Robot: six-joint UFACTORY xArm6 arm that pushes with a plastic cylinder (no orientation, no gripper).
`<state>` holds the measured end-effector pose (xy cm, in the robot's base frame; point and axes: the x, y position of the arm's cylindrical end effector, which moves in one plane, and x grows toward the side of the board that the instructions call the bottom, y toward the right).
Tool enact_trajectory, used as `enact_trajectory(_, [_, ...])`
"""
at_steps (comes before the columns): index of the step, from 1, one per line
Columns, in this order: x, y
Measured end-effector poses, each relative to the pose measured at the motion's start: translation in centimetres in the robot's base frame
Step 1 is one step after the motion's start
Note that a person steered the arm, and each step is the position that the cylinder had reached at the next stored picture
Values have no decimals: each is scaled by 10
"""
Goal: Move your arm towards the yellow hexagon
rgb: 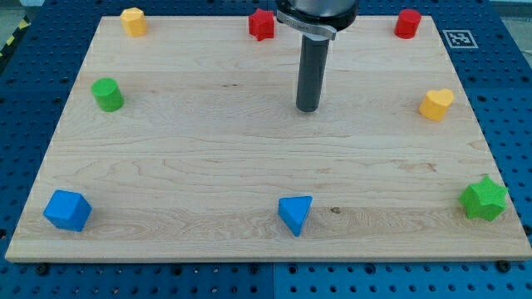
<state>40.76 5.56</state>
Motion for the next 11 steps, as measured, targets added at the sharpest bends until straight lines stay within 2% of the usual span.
enact_trajectory(4, [4, -1])
enact_trajectory(5, [-11, -37])
enact_trajectory(7, [-71, -175])
enact_trajectory(8, [-74, -198])
enact_trajectory(10, [-86, -198])
enact_trajectory(11, [-124, -198])
